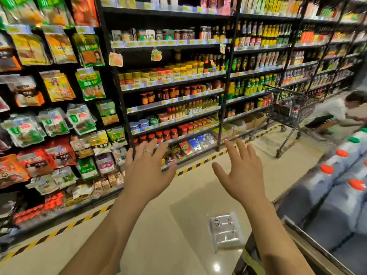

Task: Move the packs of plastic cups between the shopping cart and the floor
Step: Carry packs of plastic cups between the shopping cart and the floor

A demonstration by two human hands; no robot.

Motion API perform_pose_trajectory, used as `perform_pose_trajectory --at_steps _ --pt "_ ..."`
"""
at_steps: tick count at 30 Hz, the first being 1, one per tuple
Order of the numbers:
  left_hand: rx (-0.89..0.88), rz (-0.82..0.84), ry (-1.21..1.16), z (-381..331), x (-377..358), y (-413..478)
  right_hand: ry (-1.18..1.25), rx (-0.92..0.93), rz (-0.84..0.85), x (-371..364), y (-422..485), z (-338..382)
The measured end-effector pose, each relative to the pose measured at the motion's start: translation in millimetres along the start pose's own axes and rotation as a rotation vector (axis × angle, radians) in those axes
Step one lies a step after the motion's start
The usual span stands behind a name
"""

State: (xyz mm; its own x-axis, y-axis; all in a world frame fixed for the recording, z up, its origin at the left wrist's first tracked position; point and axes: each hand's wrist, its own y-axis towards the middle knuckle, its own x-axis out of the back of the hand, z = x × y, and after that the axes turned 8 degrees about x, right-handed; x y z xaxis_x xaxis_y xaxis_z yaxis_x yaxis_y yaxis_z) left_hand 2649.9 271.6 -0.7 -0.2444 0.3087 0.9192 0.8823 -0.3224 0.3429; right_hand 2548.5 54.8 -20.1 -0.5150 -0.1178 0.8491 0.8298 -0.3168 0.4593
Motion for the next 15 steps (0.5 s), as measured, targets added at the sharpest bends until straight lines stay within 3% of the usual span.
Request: perform_pose_trajectory --at_steps 7,15 --pt "-0.072 0.035 -0.008 -34 -50 114 -0.045 -0.051 0.018 -34 96 -40" --pt "-0.235 0.064 -0.050 -83 -102 206 -0.083 -0.208 -0.006 -63 139 -93"
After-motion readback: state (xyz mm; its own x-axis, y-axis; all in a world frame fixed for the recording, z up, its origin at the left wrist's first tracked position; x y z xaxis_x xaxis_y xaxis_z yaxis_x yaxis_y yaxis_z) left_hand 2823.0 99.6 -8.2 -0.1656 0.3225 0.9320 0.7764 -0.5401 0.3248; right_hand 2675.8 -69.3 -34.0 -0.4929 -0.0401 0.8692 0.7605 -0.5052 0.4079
